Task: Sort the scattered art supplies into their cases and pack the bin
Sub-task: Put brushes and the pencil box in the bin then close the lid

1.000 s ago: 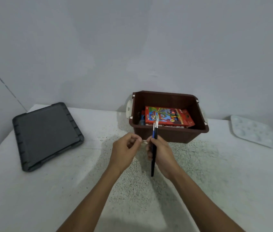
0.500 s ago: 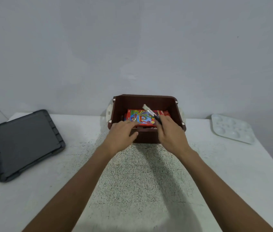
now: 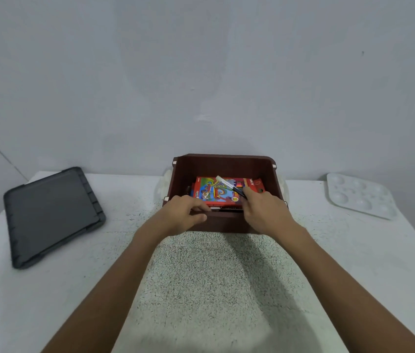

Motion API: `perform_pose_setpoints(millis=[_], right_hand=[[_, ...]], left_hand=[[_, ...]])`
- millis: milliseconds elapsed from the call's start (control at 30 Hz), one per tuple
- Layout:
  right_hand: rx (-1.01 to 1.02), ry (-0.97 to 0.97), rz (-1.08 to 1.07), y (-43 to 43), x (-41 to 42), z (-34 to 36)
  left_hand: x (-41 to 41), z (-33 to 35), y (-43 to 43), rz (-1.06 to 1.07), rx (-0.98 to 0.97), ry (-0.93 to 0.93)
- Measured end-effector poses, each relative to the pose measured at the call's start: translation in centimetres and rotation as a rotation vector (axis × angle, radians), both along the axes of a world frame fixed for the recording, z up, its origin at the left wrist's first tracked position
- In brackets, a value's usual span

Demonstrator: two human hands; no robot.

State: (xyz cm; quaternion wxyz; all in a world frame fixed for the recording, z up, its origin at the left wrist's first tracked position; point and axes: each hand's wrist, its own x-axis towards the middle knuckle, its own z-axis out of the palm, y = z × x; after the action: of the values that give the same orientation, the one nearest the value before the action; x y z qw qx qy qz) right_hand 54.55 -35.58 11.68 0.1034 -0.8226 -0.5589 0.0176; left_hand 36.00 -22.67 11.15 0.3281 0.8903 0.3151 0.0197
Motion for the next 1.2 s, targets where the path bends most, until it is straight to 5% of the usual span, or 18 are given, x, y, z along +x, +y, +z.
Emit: perform_pose_setpoints(millis=[200, 433, 700, 933, 1100, 1200], right_hand=[[-0.104, 0.012, 0.112, -3.1, -2.0, -0.1], [-0.236, 0.001, 0.211, -6.2, -4.8, -0.5], [-0.268, 0.093, 0.250, -7.0, -5.3, -1.2], [-0.151, 0.244, 0.171, -4.8, -3.5, -0.4], [-0.150, 0.350, 0.136, -2.4, -2.3, -0.8], [-0.155, 0.292, 0.157, -1.0, -2.2, -1.7]], left_hand=[[-1.8, 1.2, -2.1, -0.085, -0.252, 0.114], [-3.1, 1.4, -4.5, -0.228, -0.297, 0.279], [-3.9, 1.4, -5.4, -0.213, -0.297, 0.243], [-3.7, 1.7, -4.3, -0.072, -0.030, -0.017], [-3.0, -0.6, -2.3, 0.075, 0.444, -0.290], [-2.3, -2.6, -0.7, 0.088, 0.493, -0.326]])
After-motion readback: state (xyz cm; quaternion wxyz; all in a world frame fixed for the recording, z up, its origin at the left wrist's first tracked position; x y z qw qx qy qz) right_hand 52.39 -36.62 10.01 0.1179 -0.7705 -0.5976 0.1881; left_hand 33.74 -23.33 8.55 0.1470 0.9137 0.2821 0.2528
